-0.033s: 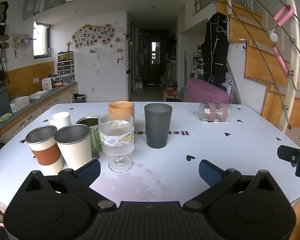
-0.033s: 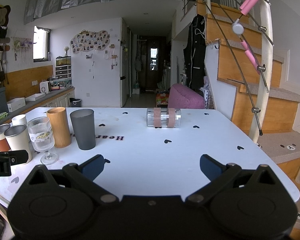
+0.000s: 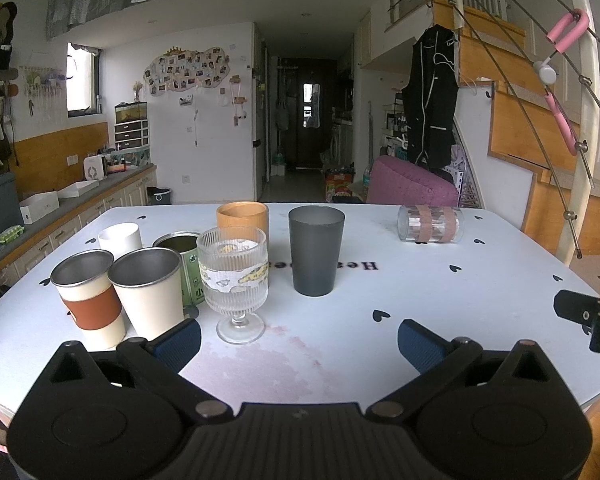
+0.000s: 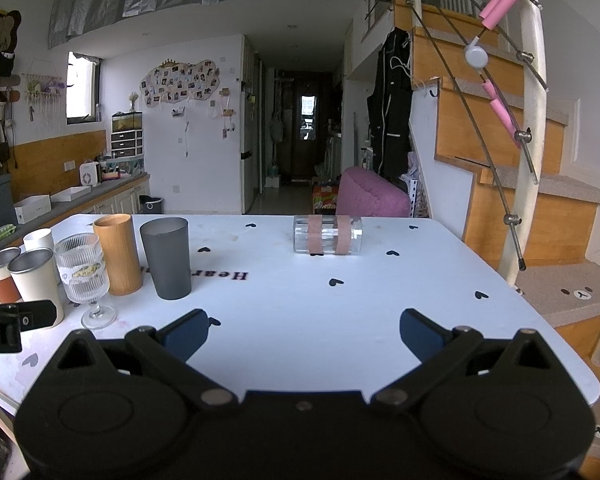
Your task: Flip cup upright
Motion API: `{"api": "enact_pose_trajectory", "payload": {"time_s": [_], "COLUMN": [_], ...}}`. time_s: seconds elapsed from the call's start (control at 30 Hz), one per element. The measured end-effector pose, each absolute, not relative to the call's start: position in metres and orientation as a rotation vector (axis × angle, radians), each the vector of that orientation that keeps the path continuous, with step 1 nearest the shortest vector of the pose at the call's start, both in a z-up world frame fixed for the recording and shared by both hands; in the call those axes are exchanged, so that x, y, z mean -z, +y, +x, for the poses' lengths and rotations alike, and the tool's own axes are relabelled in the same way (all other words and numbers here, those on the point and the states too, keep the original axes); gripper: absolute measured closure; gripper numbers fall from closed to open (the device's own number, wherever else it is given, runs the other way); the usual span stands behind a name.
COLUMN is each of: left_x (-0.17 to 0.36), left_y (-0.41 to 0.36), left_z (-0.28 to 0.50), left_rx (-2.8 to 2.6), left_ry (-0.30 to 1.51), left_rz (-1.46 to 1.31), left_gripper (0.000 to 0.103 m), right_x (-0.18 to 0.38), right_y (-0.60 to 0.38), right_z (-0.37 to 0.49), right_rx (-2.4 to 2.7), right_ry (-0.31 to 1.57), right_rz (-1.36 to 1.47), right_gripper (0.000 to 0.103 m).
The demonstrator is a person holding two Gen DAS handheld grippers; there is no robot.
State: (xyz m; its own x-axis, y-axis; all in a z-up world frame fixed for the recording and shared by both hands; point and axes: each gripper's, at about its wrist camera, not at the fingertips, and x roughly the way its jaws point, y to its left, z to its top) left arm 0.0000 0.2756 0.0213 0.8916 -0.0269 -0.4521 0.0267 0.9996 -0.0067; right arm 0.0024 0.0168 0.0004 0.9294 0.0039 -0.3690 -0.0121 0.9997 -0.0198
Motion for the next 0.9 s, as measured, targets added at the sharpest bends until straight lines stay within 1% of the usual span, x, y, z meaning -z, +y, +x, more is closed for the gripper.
{"api": "enact_pose_trajectory", "payload": {"time_s": [0.1, 0.43, 0.63, 0.9], "left_x": [-0.024, 0.003, 0.015, 0.023], "left_y": [0.277, 0.279, 0.295, 0.323], "left_z": [0.0, -0.002, 0.005, 0.02], "left_rx": [0.029, 0.03, 0.027, -0.016], "left_ry": [0.471, 0.453, 0.44, 0.433], "left_rz": [-0.002, 0.001, -0.022, -0.06], "left_gripper": [0.0, 0.0, 0.0, 0.0], "right_x": [0.002, 0.001, 0.0, 0.006], "right_y": [0.02, 0.007, 0.005, -0.017], "right_z": [0.012, 0.065, 0.132, 0.244], "right_rx": [0.007, 0.011, 0.045, 0.109], "right_ry": [0.377, 0.386, 0.427, 0.559], "right_rz": [-0.025, 0.013, 0.073, 0.314], "right_gripper": [0.0, 0.0, 0.0, 0.0]}}
